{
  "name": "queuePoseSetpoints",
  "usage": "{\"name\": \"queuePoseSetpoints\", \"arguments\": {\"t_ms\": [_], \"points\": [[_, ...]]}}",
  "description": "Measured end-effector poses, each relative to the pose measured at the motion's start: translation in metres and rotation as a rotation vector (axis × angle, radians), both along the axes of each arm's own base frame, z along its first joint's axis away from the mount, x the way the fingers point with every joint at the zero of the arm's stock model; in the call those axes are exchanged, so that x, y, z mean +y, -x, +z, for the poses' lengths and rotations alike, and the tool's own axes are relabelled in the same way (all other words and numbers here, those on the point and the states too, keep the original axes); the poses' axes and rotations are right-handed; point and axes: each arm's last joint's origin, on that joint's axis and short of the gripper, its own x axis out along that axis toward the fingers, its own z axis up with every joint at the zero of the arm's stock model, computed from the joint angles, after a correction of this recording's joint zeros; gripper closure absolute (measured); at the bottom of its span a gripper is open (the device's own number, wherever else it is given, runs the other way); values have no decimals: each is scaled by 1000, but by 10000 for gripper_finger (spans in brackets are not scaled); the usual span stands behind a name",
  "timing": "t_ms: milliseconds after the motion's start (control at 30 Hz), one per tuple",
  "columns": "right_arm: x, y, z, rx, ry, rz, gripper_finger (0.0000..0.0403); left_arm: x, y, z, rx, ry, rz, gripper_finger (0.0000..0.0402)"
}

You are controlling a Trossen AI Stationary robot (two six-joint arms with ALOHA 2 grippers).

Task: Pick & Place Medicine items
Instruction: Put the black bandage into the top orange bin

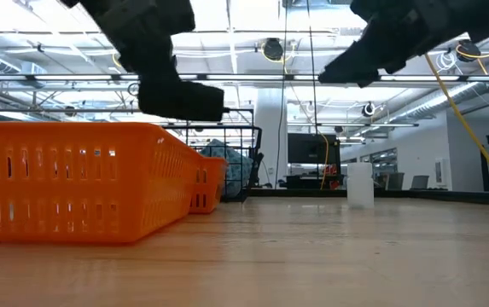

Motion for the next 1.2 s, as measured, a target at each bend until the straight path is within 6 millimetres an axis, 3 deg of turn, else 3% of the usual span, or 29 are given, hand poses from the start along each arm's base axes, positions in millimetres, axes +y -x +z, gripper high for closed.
{"name": "queuePoseSetpoints", "arguments": {"t_ms": [233, 400, 633, 1200], "points": [[-4, 1, -5, -74, 4, -11, 284, -8, 14, -31, 13, 54, 4, 325], [-4, 1, -6, -74, 13, -8, 285, -8, 18, -42, 8, 56, 1, 331], [-4, 1, -6, -75, 14, -8, 287, -8, 19, -51, -64, 1, -81, 323], [-4, 1, -6, -74, 14, -8, 287, 7, 26, -65, -32, 16, -13, 325]]}}
